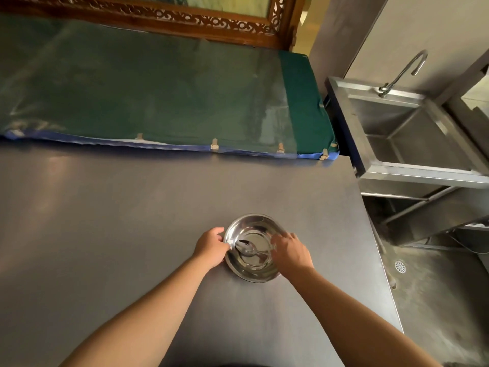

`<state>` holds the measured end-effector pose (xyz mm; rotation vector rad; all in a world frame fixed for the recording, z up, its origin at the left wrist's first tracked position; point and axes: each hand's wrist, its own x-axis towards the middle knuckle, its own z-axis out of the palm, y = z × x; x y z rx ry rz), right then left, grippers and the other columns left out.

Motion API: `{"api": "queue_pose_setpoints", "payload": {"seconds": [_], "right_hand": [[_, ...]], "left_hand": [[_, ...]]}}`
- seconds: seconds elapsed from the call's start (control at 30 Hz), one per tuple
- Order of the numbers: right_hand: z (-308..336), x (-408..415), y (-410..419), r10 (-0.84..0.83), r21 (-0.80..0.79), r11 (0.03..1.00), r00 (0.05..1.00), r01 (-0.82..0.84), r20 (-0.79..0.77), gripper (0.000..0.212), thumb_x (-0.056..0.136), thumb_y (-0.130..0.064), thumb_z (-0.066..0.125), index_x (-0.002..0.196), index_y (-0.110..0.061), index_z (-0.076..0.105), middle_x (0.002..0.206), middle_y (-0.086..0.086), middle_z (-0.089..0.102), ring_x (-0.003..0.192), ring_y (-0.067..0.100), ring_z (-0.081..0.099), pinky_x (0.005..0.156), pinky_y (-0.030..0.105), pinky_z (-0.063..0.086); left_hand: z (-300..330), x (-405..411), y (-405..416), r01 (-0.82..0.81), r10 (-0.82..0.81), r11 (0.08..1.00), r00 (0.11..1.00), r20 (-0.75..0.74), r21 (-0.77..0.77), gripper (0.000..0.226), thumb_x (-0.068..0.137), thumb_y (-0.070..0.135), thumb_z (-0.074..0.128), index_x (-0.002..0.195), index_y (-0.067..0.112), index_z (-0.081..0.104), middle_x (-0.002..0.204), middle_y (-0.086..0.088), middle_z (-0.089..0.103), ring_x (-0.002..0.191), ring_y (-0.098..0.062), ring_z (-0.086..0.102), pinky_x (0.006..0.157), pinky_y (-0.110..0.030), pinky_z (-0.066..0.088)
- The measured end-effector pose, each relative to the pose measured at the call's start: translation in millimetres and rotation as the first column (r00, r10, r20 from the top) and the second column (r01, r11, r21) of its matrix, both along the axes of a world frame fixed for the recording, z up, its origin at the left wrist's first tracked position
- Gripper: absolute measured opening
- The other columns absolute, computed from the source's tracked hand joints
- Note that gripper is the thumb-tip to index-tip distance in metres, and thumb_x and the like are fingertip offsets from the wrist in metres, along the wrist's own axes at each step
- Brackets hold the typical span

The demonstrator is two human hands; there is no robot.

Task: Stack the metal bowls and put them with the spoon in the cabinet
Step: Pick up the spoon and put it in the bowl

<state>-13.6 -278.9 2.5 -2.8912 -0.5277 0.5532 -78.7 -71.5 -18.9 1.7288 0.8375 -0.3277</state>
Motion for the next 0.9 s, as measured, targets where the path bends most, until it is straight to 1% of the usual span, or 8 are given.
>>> {"api": "queue_pose_setpoints", "payload": {"seconds": [0.1,0.2,0.27,0.37,0.53,0.67,0.77,0.9], "right_hand": [[0,9,-9,-0.181,0.083,0.980,0.983,0.183,-0.022,0.031,0.096,-0.026,0.054,0.125,-0.017,0.059,0.121,0.008,0.058,0.114,0.029,0.055,0.085,0.041,0.053],[-3,15,-17,-0.402,0.157,0.892,0.903,0.423,-0.150,0.048,0.092,-0.030,0.064,0.136,-0.014,0.055,0.130,0.011,0.059,0.114,0.031,0.061,0.090,0.039,0.053],[-5,18,-22,-0.497,0.185,0.814,0.825,0.550,-0.269,0.053,0.088,-0.023,0.069,0.138,-0.011,0.055,0.121,0.011,0.065,0.109,0.029,0.065,0.088,0.036,0.055],[-5,21,-28,-0.557,0.177,0.743,0.744,0.645,-0.369,0.039,0.083,-0.014,0.067,0.122,-0.013,0.069,0.094,0.006,0.074,0.084,0.024,0.070,0.071,0.029,0.058],[-5,12,-32,-0.608,0.204,0.615,0.623,0.762,-0.492,0.020,0.081,-0.007,0.069,0.097,-0.017,0.074,0.065,0.006,0.070,0.058,0.022,0.064,0.062,0.033,0.055],[-4,0,-38,-0.612,0.245,0.522,0.559,0.817,-0.559,0.019,0.081,-0.002,0.070,0.096,-0.013,0.075,0.062,0.006,0.069,0.051,0.018,0.063,0.056,0.030,0.053],[2,-9,-47,-0.585,0.297,0.444,0.524,0.846,-0.618,0.021,0.081,0.000,0.071,0.099,-0.009,0.075,0.069,0.010,0.074,0.057,0.021,0.069,0.061,0.031,0.057],[22,-19,-73,-0.530,0.398,0.297,0.497,0.868,-0.688,0.023,0.082,0.003,0.071,0.105,-0.003,0.073,0.092,0.026,0.076,0.070,0.030,0.073,0.075,0.046,0.064]], "left_hand": [[3,9,6,0.008,-0.008,1.000,1.000,-0.005,0.002,0.065,0.086,0.006,0.066,0.146,0.017,0.048,0.121,-0.004,0.062,0.097,-0.026,0.066,0.077,-0.041,0.062],[4,17,9,0.027,-0.028,0.999,0.999,-0.022,-0.016,0.064,0.086,0.006,0.068,0.146,0.019,0.049,0.125,-0.006,0.061,0.099,-0.026,0.064,0.066,-0.033,0.058],[2,21,9,0.045,-0.046,0.998,0.998,-0.041,-0.035,0.061,0.086,0.003,0.066,0.143,0.019,0.053,0.111,-0.001,0.064,0.089,-0.020,0.065,0.057,-0.028,0.056],[0,24,12,0.053,-0.058,0.996,0.996,-0.070,-0.065,0.057,0.086,-0.001,0.064,0.140,0.019,0.056,0.093,0.007,0.057,0.078,-0.011,0.060,0.045,-0.022,0.049],[-3,27,20,0.057,-0.070,0.988,0.994,-0.089,-0.144,0.060,0.085,-0.005,0.065,0.139,0.018,0.057,0.097,0.002,0.057,0.096,-0.026,0.063,0.057,-0.029,0.054],[2,26,25,0.080,-0.098,0.977,0.992,-0.083,-0.199,0.059,0.084,-0.005,0.068,0.138,0.017,0.058,0.113,-0.007,0.062,0.106,-0.028,0.064,0.069,-0.035,0.058],[15,27,26,0.128,-0.142,0.966,0.989,-0.048,-0.225,0.060,0.084,-0.003,0.070,0.139,0.016,0.057,0.127,-0.014,0.061,0.112,-0.029,0.063,0.079,-0.039,0.059],[45,34,10,0.208,-0.206,0.944,0.978,0.033,-0.258,0.058,0.086,-0.006,0.068,0.139,0.014,0.057,0.120,-0.013,0.064,0.101,-0.025,0.068,0.080,-0.040,0.060]]}}
